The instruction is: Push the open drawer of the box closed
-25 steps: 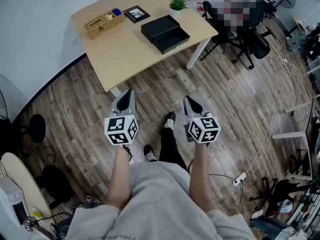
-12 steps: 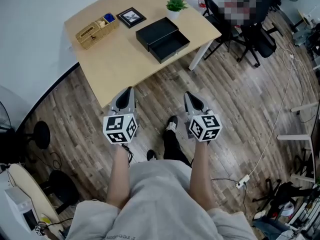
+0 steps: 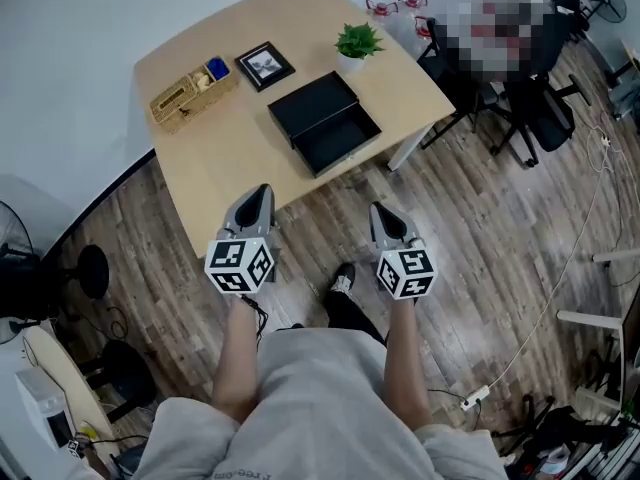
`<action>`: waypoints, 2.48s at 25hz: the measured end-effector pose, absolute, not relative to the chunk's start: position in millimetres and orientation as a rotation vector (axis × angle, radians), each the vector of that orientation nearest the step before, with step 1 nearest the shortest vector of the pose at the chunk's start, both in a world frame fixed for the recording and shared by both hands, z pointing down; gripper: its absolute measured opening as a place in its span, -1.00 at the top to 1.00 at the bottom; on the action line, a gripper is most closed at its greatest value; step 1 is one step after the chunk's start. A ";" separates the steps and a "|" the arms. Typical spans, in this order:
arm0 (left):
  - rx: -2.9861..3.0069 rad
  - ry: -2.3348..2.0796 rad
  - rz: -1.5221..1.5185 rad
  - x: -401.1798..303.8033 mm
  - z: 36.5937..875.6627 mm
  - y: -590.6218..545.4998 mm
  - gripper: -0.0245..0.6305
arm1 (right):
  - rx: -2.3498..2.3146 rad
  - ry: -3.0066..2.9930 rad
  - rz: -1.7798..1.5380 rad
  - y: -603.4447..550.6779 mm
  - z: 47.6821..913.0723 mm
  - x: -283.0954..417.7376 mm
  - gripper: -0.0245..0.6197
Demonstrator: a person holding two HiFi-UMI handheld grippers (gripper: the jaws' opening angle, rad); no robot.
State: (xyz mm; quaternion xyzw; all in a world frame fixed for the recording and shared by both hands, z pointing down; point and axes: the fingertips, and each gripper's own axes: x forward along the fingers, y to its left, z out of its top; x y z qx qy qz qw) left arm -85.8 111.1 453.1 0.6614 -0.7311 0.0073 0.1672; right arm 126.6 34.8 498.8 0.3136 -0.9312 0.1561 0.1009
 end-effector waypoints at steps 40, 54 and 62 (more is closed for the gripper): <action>2.126 -1.788 0.421 -155.6 526.9 -70.9 0.77 | 0.852 -2.613 0.674 -84.4 583.1 72.8 0.93; 2.259 -1.502 0.617 -184.3 610.3 -126.1 0.77 | 0.975 -2.453 0.683 -109.4 616.3 36.4 0.93; 2.327 -1.352 0.756 -182.8 642.1 -143.8 0.77 | 1.060 -2.367 0.688 -102.1 637.9 30.1 0.93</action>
